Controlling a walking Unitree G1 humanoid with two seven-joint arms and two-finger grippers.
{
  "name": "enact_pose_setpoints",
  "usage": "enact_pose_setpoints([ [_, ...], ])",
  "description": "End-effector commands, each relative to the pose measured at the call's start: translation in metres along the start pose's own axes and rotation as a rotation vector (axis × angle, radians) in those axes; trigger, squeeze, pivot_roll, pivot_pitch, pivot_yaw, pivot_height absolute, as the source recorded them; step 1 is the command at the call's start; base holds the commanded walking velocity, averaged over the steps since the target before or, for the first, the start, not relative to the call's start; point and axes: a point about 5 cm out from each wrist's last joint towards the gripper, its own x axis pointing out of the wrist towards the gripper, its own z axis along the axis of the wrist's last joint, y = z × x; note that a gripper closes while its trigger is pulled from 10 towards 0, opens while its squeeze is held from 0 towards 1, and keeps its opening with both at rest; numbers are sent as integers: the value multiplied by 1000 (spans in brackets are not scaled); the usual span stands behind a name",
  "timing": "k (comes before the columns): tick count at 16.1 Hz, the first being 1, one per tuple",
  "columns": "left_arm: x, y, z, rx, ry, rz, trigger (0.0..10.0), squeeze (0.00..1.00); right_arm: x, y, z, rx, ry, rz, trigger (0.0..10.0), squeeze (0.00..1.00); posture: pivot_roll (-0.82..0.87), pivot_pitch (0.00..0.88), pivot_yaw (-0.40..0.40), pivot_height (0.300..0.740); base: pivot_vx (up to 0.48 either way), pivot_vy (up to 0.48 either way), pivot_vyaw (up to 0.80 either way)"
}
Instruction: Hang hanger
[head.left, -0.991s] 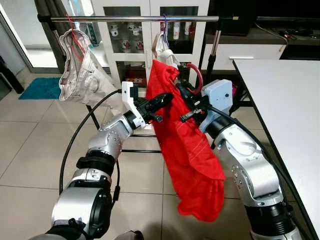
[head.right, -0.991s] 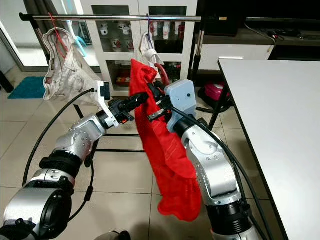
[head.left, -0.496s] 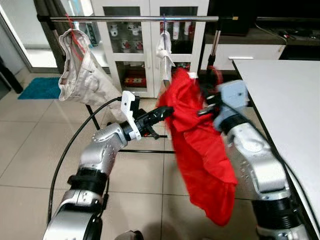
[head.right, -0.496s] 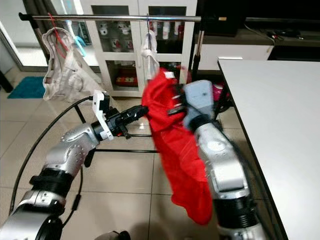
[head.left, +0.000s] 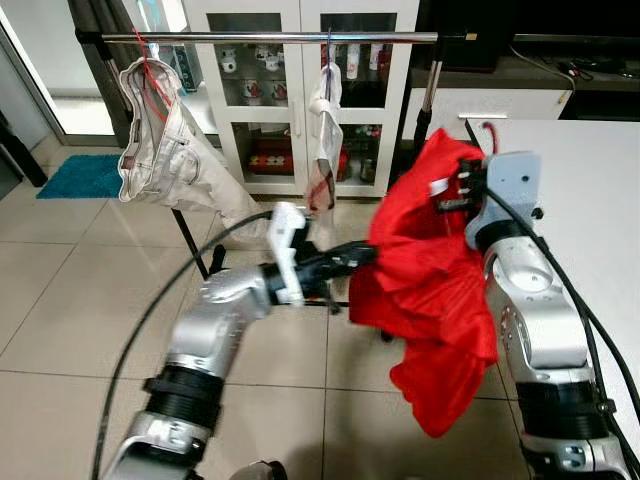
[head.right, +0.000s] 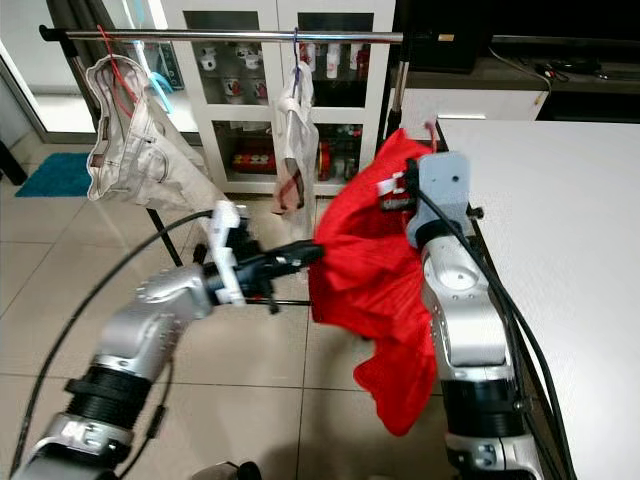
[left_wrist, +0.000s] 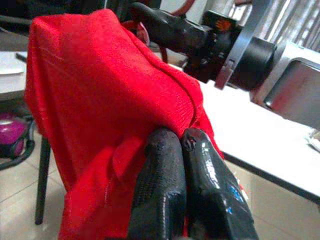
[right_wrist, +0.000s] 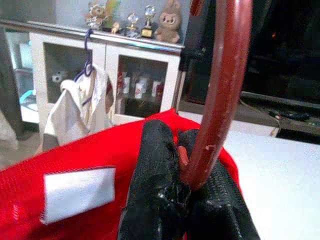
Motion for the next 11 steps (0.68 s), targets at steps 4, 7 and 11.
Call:
enact_pose_setpoints([
  [4,2,10,35,73,-67,83,0,0,-7,32,-9,74,57,209,0,0,-188,0,64,740,0,0,0],
  [7,-3,15,61,127,-85,96,0,0,-4,36,-6,116,47,207,0,0,-185,0,65,740,0,0,0],
  [11,3,7,43,84,78,81,0,0,10,34,0,266,43,162,0,0,-175,0,64,740,0,0,0],
])
